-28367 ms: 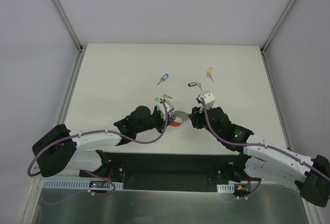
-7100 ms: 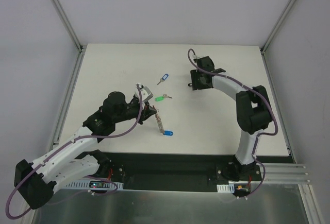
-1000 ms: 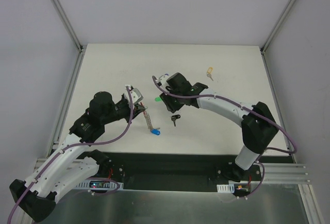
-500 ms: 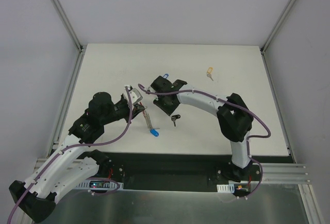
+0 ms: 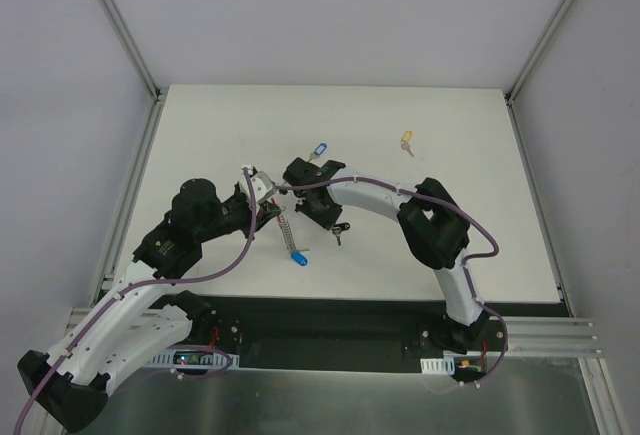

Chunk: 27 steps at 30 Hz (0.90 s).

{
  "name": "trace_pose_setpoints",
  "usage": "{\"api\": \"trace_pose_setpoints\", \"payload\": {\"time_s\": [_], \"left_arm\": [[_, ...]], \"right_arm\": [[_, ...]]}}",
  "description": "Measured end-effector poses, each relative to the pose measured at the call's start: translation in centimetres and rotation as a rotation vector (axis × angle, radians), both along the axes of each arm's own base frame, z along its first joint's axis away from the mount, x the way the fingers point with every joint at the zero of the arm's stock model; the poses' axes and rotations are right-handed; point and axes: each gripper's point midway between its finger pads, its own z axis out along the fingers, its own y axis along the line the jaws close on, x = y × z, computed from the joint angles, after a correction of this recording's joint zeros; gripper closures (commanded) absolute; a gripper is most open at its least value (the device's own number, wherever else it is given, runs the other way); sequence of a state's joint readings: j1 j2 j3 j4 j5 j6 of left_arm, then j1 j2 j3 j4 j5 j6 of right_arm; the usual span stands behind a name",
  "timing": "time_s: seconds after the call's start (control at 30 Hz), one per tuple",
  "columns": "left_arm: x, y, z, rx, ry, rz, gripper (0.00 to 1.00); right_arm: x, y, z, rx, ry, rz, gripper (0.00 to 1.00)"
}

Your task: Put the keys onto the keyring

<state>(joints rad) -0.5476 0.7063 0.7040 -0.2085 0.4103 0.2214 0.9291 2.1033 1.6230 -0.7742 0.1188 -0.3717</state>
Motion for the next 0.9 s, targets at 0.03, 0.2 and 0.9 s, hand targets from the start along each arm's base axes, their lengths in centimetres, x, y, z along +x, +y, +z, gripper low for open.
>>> {"api": "trace_pose_setpoints", "payload": {"time_s": [0.03,0.2,0.9], "left_arm": [[0.00,0.00,0.00,0.000,0.000,0.000,1.00],[0.00,0.00,0.00,0.000,0.000,0.000,1.00],[0.00,0.01,-0.03,0.002,-0.001,-0.001,1.00]], "right_arm": [[0.02,0.08,-0.06,-0.002,-0.002,0.002,0.81],[0.27,0.26,-0.08,-0.009,-0.011,0.006,0.87],[0.48,-0.24,-0.04,-0.038,-0.025,0.009,0.95]]}}
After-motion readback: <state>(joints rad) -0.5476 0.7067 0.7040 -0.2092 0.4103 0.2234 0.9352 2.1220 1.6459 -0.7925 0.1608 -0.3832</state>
